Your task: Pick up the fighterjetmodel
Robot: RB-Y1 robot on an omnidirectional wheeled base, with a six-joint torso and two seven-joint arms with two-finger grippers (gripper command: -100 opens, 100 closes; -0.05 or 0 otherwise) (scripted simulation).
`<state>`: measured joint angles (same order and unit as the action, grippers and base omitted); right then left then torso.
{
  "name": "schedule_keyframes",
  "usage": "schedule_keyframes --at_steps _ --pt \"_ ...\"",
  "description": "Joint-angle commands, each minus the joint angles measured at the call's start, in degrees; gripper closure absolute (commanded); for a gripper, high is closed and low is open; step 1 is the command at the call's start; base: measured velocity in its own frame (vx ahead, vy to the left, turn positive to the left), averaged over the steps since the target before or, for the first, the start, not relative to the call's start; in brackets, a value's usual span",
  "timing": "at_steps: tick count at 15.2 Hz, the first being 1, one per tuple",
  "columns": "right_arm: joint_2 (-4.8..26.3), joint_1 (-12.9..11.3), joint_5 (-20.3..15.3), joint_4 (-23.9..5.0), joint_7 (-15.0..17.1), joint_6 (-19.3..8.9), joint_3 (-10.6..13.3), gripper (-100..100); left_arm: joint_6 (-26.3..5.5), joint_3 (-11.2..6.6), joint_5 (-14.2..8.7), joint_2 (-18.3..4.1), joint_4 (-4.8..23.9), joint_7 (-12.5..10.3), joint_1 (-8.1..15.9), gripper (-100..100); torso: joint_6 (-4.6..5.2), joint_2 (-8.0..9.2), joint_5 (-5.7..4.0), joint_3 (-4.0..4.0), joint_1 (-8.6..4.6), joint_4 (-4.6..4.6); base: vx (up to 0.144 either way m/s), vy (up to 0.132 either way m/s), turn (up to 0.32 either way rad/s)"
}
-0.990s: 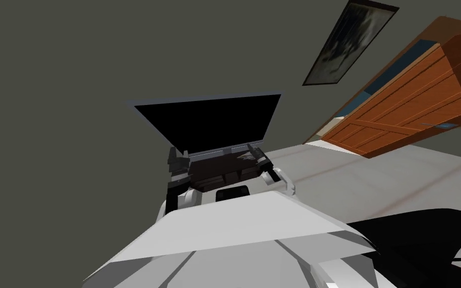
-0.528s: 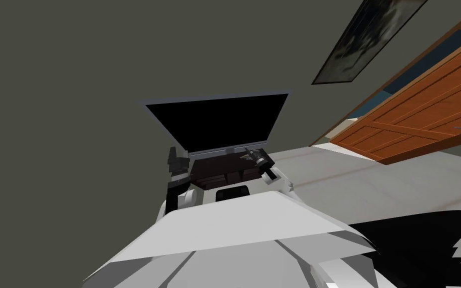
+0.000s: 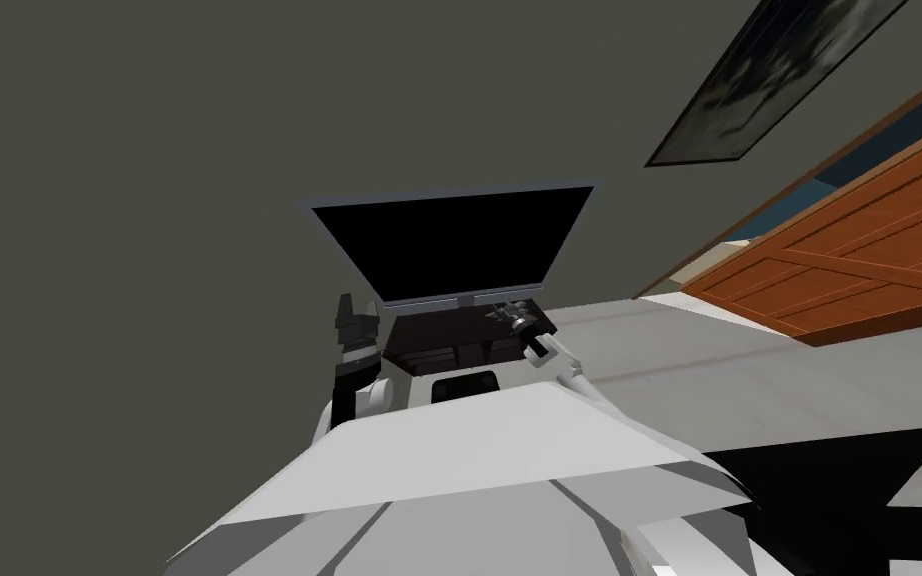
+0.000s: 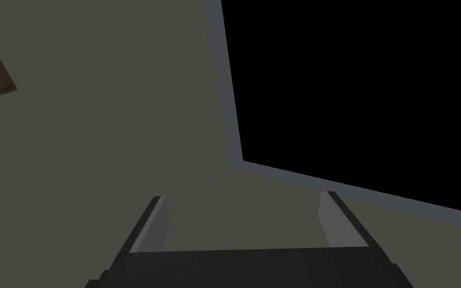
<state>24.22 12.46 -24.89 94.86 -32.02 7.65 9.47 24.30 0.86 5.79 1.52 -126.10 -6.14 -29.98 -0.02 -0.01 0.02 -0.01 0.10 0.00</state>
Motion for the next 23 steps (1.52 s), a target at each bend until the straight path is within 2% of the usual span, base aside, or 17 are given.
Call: schedule_keyframes --at_steps 1,2,3,4,7,9,10,11,13,14,15,16,18,19,20,21,23 --pt "1.2 -1.1 -2.8 -2.9 -2.6 -1.2 0.8 -100 0.0 0.0 0.0 0.0 0.0 0.0 0.0 0 0.0 0.0 0.0 0.0 0.0 0.0 -0.004 0.033 0.155" --pt "1.2 -1.1 -2.8 -4.1 -2.6 -1.2 0.8 -100 0.0 0.0 0.0 0.0 0.0 0.0 0.0 0 -0.01 0.0 0.0 0.0 0.02 0.0 -0.003 0.027 0.119" --pt "2.0 -2.2 -4.8 -5.7 -4.5 -2.1 1.5 -100 0.0 0.0 0.0 0.0 0.0 0.0 0.0 0 0.01 0.01 0.0 0.0 0.01 0.0 -0.006 0.029 0.156" --pt "2.0 -2.2 -4.8 -6.7 -4.5 -2.1 1.5 -100 0.0 0.0 0.0 0.0 0.0 0.0 0.0 0 -0.01 0.02 0.0 0.01 0.02 0.0 -0.005 0.025 0.127" --pt "3.5 -4.4 -8.9 -11.1 -8.1 -4.0 2.7 -100 0.0 0.0 0.0 0.0 0.0 0.0 0.0 0 0.01 0.01 0.01 0.01 0.02 0.0 -0.001 0.032 0.135" --pt "3.5 -4.4 -8.9 -12.6 -8.1 -4.0 2.7 -100 0.0 0.0 0.0 0.0 0.0 0.0 0.0 0 0.01 0.01 0.01 0.0 0.01 0.0 0.0 0.022 0.076" --pt "4.2 -5.4 -10.8 -15.0 -9.9 -4.9 3.4 -100 0.0 0.0 0.0 0.0 0.0 0.0 0.0 0 0.03 0.01 0.0 0.01 -0.02 0.0 -0.001 0.022 0.099" --pt "4.2 -5.4 -10.8 -15.3 -9.9 -4.9 3.4 -100 0.0 0.0 0.0 0.0 0.0 0.0 0.0 0 0.0 0.01 0.0 0.01 -0.01 0.0 0.0 0.022 0.118" --pt "4.9 -6.5 -12.8 -18.0 -11.7 -5.8 4.0 -100 0.0 0.0 0.0 0.0 0.0 0.0 0.0 0 -0.01 0.01 0.0 0.01 0.0 0.01 -0.002 0.028 0.139" --pt "5.5 -7.5 -14.7 -20.3 -13.4 -6.7 4.6 -100 0.0 0.0 0.0 0.0 0.0 0.0 0.0 0 0.01 0.01 0.0 0.01 0.01 0.0 0.002 0.031 0.139" --pt "5.5 -7.5 -14.7 -20.7 -13.4 -6.7 4.6 -100 0.0 0.0 0.0 0.0 0.0 0.0 0.0 0 0.0 0.01 0.01 0.01 0.02 0.0 0.002 0.027 0.112" --pt "6.1 -8.5 -16.6 -22.0 -15.1 -7.5 5.2 -100 0.0 0.0 0.0 0.0 0.0 0.0 0.0 0 0.02 0.02 0.01 0.01 0.01 0.0 -0.001 0.026 0.138" --pt "6.1 -8.5 -16.6 -23.3 -15.1 -7.5 5.2 -100 0.0 0.0 0.0 0.0 0.0 0.0 0.0 0 0.01 0.01 0.0 0.01 0.0 0.0 0.0 0.019 0.074" --pt "6.7 -9.5 -18.4 -25.5 -16.7 -8.3 5.8 -100 0.0 0.0 0.0 0.0 0.0 0.0 0.0 0 0.03 0.02 0.0 0.01 -0.02 0.0 0.002 0.023 0.076" --pt "6.7 -9.5 -18.4 -25.8 -16.7 -8.3 5.8 -100 0.0 0.0 0.0 0.0 0.0 0.0 0.0 0 0.01 0.02 0.0 0.01 -0.01 0.01 0.001 0.022 0.087" --pt "7.2 -10.4 -20.1 -27.8 -18.3 -9.1 6.3 -100 0.0 0.0 0.0 0.0 0.0 0.0 0.0 0 0.02 0.02 0.0 0.01 -0.01 0.0 -0.004 0.025 0.132" --pt "7.2 -10.4 -20.1 -28.3 -18.3 -9.1 6.3 -100 0.0 0.0 0.0 0.0 0.0 0.0 0.0 0 0.02 0.03 0.01 0.02 0.0 0.01 0.001 0.019 0.076"
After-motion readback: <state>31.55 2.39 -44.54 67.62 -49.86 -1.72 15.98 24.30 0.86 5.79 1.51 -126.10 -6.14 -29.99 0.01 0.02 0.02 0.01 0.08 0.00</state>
